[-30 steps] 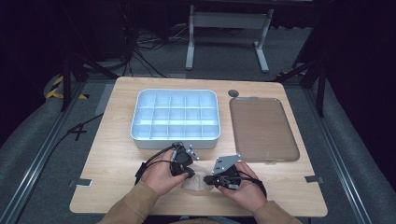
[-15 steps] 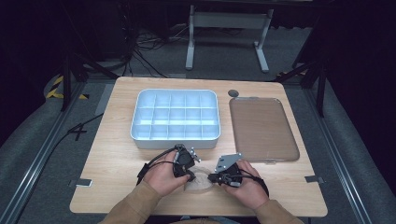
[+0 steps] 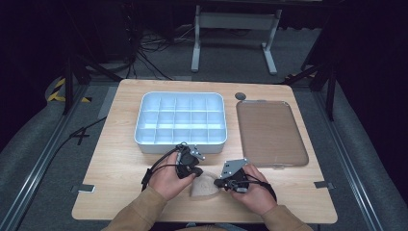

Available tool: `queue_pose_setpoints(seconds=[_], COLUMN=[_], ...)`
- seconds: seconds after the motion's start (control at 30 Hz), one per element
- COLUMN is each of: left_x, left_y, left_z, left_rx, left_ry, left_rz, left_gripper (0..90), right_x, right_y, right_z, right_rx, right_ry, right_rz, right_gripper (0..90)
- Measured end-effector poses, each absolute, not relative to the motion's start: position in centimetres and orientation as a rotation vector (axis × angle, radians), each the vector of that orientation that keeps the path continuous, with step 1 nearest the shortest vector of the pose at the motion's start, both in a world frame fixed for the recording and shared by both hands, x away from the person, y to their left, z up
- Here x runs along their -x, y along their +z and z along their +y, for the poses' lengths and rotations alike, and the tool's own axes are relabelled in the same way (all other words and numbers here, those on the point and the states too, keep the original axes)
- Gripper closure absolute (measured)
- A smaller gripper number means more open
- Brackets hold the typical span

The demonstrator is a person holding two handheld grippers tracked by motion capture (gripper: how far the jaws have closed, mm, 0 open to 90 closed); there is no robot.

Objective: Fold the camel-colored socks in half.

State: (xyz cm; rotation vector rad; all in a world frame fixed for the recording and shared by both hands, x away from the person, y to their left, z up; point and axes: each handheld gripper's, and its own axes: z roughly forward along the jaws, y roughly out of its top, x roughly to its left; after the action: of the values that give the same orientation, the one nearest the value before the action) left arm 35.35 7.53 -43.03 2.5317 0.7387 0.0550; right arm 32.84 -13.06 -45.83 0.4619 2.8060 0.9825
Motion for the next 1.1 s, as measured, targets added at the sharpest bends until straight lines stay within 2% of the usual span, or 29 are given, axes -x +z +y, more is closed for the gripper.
queue_pose_setpoints(seconds=[0.2,0.63,0.9,1.0,1.1], left_x=[-35.3,-35.3,-34.9,-34.8,-34.7], left_y=[-44.1,-44.1,-42.5,-42.0,-41.5], left_z=[7.1,7.5,8.6,9.3,10.2], left_rx=[-2.597,-2.573,-2.482,-2.465,-2.454], left_ry=[0.066,0.053,0.042,0.054,0.051], left_rz=[0.797,0.804,0.820,0.825,0.845], left_gripper=[89.6,89.1,81.3,73.7,71.1], right_x=[-32.8,-32.6,-31.9,-31.6,-31.3], right_y=[-45.8,-45.8,-43.4,-43.1,-43.0], right_z=[-13.1,-13.5,-13.7,-13.1,-12.4], right_rx=[-0.461,-0.476,-0.492,-0.487,-0.501], right_ry=[0.974,0.946,1.087,1.127,1.184], right_rz=[2.809,2.806,2.732,2.721,2.701], right_gripper=[89.6,89.6,89.7,89.6,89.2])
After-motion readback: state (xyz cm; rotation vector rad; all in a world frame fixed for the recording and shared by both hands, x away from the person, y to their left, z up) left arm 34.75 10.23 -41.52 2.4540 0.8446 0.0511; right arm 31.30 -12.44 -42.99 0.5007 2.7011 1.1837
